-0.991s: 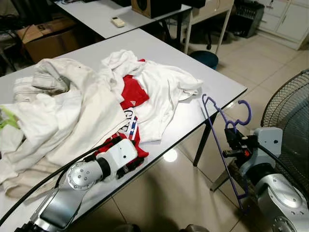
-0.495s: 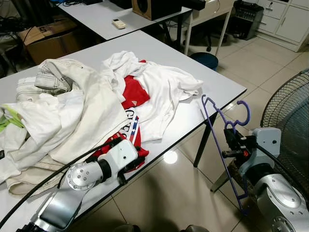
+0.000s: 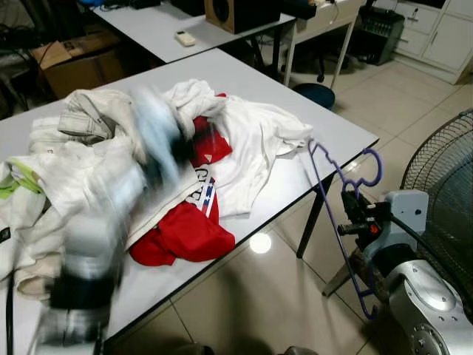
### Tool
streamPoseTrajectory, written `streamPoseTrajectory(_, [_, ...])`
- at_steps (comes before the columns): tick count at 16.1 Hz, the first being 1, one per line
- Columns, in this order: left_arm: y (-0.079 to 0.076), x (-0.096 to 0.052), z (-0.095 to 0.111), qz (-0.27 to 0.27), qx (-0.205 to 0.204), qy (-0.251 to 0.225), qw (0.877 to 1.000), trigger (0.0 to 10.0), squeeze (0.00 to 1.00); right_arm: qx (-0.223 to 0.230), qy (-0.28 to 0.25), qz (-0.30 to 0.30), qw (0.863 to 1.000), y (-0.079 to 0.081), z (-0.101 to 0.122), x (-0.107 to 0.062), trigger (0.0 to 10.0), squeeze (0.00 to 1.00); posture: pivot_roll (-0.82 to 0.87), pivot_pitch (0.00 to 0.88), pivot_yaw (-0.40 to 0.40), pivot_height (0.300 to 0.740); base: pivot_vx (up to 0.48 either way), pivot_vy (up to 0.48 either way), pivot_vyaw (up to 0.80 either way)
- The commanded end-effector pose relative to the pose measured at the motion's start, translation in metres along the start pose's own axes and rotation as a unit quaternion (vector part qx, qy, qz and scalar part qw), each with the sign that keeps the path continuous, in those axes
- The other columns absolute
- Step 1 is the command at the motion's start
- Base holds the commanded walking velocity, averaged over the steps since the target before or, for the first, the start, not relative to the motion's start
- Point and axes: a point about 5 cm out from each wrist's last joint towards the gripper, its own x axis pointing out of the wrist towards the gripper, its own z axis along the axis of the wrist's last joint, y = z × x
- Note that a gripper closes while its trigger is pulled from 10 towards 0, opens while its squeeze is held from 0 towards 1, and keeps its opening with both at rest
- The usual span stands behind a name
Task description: Hang hanger
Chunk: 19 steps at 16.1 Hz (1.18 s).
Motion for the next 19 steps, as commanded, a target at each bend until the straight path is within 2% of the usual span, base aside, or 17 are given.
streamPoseTrajectory(1, [0.014, 0.004, 0.014, 0.022, -0.006, -0.034, 0.999, 0.0, 0.00, -0.001, -0.004, -0.004, 1.000, 0.000, 0.000, 0.003, 10.0, 0.00, -0.17, 0.000, 0.050, 0.740, 0.000, 0.000, 0.00])
streamPoseTrajectory(2, [0.024, 0.010, 0.030, 0.031, -0.003, -0.067, 0.997, 0.0, 0.00, -0.001, -0.007, -0.004, 1.000, 0.000, 0.001, 0.003, 10.0, 0.00, -0.17, 0.000, 0.052, 0.740, 0.000, 0.000, 0.00])
streamPoseTrajectory(3, [0.034, 0.015, 0.047, -0.002, 0.030, -0.061, 0.998, 0.0, 0.00, -0.001, -0.009, -0.007, 1.000, -0.001, 0.001, 0.002, 10.0, 0.00, -0.17, 0.000, 0.063, 0.740, 0.000, 0.000, 0.00])
streamPoseTrajectory(4, [0.023, 0.011, 0.028, -0.055, 0.063, 0.006, 0.996, 0.0, 0.00, 0.001, -0.008, -0.008, 1.000, 0.000, -0.001, 0.001, 10.0, 0.00, -0.17, 0.000, 0.067, 0.740, 0.000, 0.000, 0.00])
streamPoseTrajectory(5, [0.010, 0.004, 0.006, -0.089, 0.062, 0.050, 0.993, 0.0, 0.00, 0.000, -0.006, -0.009, 1.000, 0.000, -0.002, -0.001, 10.0, 0.00, -0.18, 0.000, 0.069, 0.740, 0.000, 0.000, 0.00])
streamPoseTrajectory(6, [-0.008, -0.009, -0.020, -0.121, 0.045, 0.113, 0.985, 1.9, 0.00, 0.002, -0.003, -0.011, 1.000, 0.000, -0.004, -0.003, 10.0, 0.00, -0.18, 0.000, 0.071, 0.740, 0.000, 0.000, 0.00])
streamPoseTrajectory(7, [-0.018, -0.018, -0.034, -0.150, 0.057, 0.152, 0.975, 10.0, 0.00, 0.002, -0.001, -0.012, 1.000, 0.000, -0.004, -0.004, 10.0, 0.00, -0.18, 0.000, 0.071, 0.740, 0.000, 0.000, 0.00])
streamPoseTrajectory(8, [-0.023, -0.025, -0.041, -0.170, 0.057, 0.176, 0.968, 10.0, 0.00, 0.003, 0.002, -0.011, 1.000, 0.000, -0.005, -0.005, 10.0, 0.00, -0.18, 0.000, 0.071, 0.740, 0.000, 0.000, 0.00])
streamPoseTrajectory(9, [-0.034, -0.041, -0.052, -0.224, 0.052, 0.219, 0.948, 10.0, 0.52, 0.003, 0.007, -0.007, 1.000, 0.000, -0.007, -0.006, 10.0, 0.00, -0.18, 0.001, 0.071, 0.740, 0.000, 0.000, 0.00])
streamPoseTrajectory(10, [-0.041, -0.057, -0.062, -0.264, 0.038, 0.257, 0.929, 10.0, 1.00, 0.002, 0.012, -0.001, 1.000, 0.000, -0.009, -0.006, 10.0, 0.00, -0.18, 0.001, 0.071, 0.740, 0.000, 0.000, 0.00])
streamPoseTrajectory(12, [-0.049, -0.078, -0.070, -0.310, 0.031, 0.317, 0.896, 10.0, 1.00, 0.002, 0.018, 0.005, 1.000, 0.001, -0.012, -0.005, 10.0, 0.00, -0.18, 0.001, 0.071, 0.740, 0.000, 0.000, 0.00])
streamPoseTrajectory(13, [-0.050, -0.083, -0.074, -0.320, 0.038, 0.339, 0.884, 10.0, 1.00, 0.002, 0.020, 0.010, 1.000, 0.003, -0.013, -0.004, 10.0, 0.00, -0.17, 0.000, 0.061, 0.740, 0.000, 0.000, 0.00])
streamPoseTrajectory(19, [-0.055, -0.086, -0.089, -0.308, 0.074, 0.369, 0.874, 10.0, 1.00, 0.000, 0.020, 0.016, 1.000, 0.004, -0.013, -0.003, 10.0, 0.00, -0.17, 0.000, 0.062, 0.740, 0.000, 0.000, 0.00])
